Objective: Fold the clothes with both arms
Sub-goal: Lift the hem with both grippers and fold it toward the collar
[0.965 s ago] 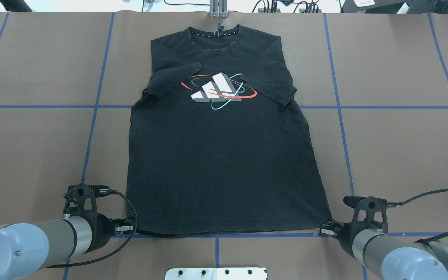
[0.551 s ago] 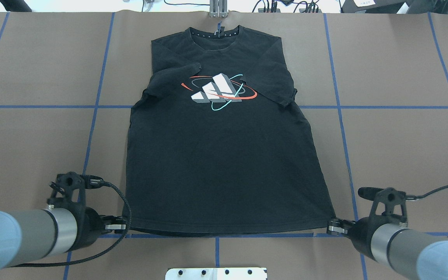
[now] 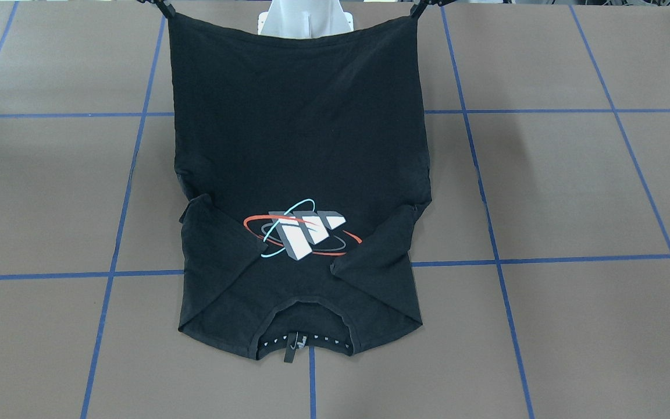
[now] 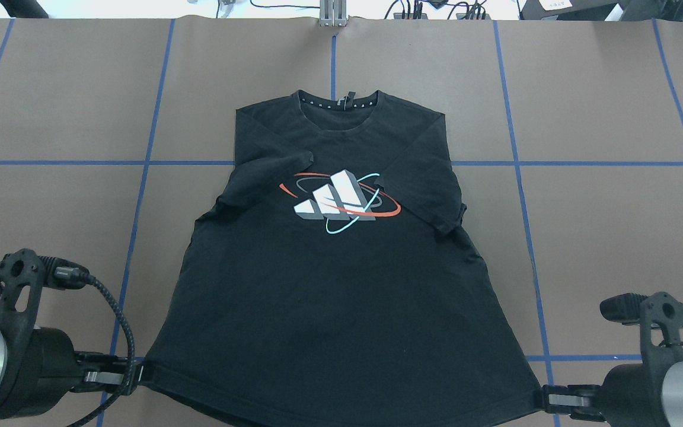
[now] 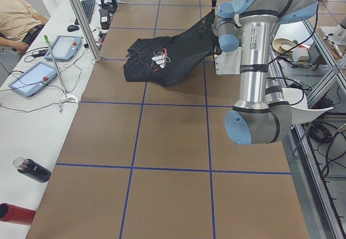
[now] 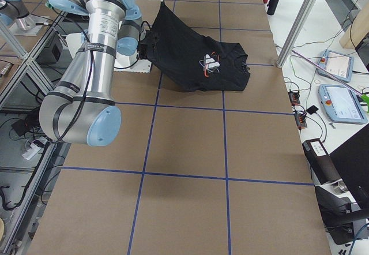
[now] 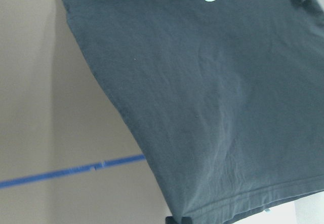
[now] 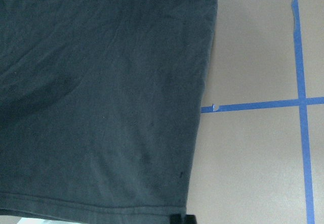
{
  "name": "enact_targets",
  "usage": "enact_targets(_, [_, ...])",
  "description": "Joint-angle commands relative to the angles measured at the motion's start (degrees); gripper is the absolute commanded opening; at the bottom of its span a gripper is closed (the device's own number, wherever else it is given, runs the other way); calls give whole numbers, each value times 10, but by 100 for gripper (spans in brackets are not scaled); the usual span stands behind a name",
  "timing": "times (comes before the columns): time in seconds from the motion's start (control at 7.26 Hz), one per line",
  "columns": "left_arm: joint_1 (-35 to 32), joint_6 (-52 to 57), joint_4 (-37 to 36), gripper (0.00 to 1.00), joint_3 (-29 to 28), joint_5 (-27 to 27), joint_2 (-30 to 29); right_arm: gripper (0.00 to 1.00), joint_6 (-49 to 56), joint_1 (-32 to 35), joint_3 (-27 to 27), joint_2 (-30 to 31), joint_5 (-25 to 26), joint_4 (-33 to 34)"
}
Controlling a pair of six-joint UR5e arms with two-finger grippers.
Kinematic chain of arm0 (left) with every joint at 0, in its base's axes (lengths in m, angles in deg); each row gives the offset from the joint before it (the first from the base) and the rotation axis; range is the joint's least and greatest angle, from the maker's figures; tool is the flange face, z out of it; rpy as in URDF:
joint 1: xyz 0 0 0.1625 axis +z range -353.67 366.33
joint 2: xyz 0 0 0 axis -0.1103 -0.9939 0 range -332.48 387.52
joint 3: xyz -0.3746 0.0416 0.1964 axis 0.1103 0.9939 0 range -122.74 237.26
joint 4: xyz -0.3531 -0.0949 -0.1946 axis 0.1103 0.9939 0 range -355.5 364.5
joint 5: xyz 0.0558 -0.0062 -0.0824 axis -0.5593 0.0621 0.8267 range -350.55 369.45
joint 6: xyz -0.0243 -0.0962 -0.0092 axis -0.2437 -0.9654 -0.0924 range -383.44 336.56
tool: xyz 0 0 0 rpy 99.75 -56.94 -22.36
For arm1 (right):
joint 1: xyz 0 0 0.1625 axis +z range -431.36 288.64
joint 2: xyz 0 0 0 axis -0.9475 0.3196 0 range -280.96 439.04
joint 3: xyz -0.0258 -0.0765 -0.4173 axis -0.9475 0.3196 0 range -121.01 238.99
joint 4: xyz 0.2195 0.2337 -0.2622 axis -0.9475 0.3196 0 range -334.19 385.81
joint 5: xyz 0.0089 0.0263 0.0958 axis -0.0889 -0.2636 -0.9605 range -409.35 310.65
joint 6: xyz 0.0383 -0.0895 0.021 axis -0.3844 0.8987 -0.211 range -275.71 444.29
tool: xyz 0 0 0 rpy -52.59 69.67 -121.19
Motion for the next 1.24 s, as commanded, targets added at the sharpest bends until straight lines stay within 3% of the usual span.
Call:
enact_targets(0.0, [-10,1,-6,0,-26,-7,-18,0,1,72,7,-4,-6,2])
enact_targets(0.14, [-27,6,-6,0,-83,-36,-71,0,2,119,49,-32,-4,2])
enact_targets(0.41, [-97,17,-5,0,-224,-54,-174,0,24,220,198,-163,-3,2])
enact_targets(0.55, [-133,57,-4,0,-254,-53,-195,0,51,259,246,-213,-4,5])
enact_targets(0.83, [-202,102,-3,0,-256,-58,-197,0,70,304,273,-238,3,6])
enact_targets(1.1, [-247,105,-3,0,-262,-57,-226,0,71,319,338,-309,37,11])
